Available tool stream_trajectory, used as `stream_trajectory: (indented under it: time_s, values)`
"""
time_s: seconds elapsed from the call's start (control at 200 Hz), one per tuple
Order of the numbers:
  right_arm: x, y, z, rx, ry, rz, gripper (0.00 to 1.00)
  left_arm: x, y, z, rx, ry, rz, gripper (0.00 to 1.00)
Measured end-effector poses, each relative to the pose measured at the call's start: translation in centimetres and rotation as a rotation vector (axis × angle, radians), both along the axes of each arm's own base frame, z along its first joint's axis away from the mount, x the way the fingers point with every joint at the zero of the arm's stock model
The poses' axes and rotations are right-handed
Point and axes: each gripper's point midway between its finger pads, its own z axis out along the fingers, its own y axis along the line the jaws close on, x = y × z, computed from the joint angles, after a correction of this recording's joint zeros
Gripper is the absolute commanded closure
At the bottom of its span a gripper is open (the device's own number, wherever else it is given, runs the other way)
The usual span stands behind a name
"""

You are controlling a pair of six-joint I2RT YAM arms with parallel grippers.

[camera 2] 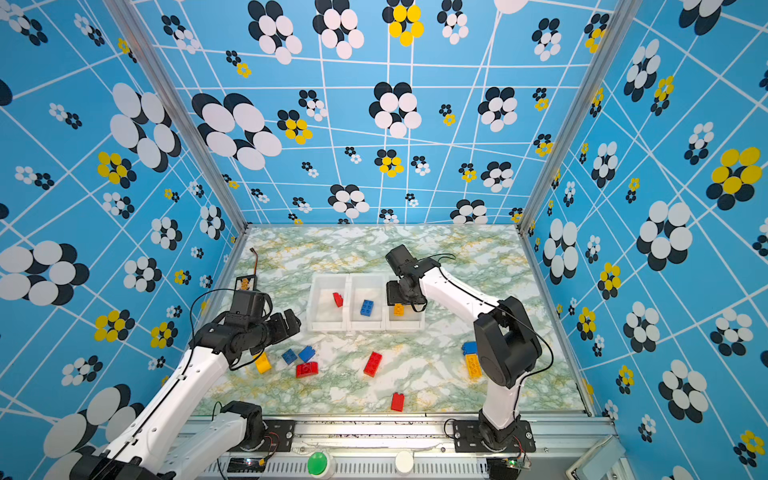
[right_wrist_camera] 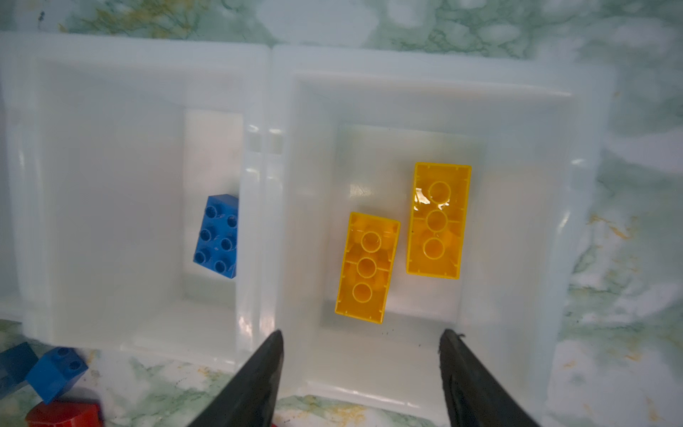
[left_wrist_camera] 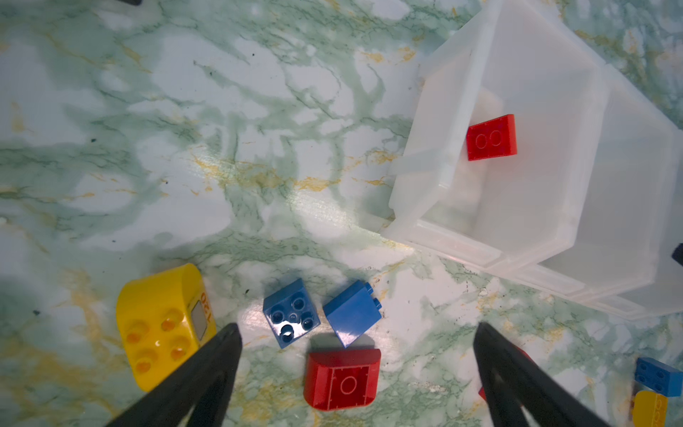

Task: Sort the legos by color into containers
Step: 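Close the left gripper on the yellow curved brick while the right gripper rises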

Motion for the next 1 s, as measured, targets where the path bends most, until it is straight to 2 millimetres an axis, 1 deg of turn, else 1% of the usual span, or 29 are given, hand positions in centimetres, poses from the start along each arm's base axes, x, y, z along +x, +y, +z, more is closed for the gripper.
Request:
stream_trajectory:
  time_s: [0.15, 0.33, 0.425, 0.505, 0.675, 0.815, 0.999]
  values:
    - [-0.7, -0.4, 1.3, 0.017, -0.019, 0.001, 0.26, -1.3, 0.9, -0.5, 0.032, 0.053, 0.036, 0.01]
    - [-1.6, -0.8, 2.2, 0.026, -0.018, 0.006, 0.25, -2.6, 2.1, -0.4, 0.079, 0.107, 0.088, 0.0]
    - [-2.0, -1.1, 2.4, 0.028, -0.012, 0.009, 0.25, -3.4, 2.7, -0.4, 0.102, 0.139, 0.113, 0.04]
    - [-2.1, -1.2, 2.5, 0.035, -0.007, 0.009, 0.25, -4.0, 3.2, -0.3, 0.121, 0.161, 0.136, 0.1]
    - [-2.3, -2.2, 2.5, 0.04, 0.007, -0.004, 0.25, -5.0, 4.2, -0.7, 0.155, 0.22, 0.197, 0.19]
    - [-2.0, -3.0, 2.4, 0.05, 0.017, -0.013, 0.24, -5.5, 4.7, -1.5, 0.179, 0.286, 0.235, 0.21]
    - [-1.6, -3.9, 2.4, 0.064, 0.025, -0.025, 0.24, -5.6, 5.3, -2.4, 0.181, 0.321, 0.296, 0.24]
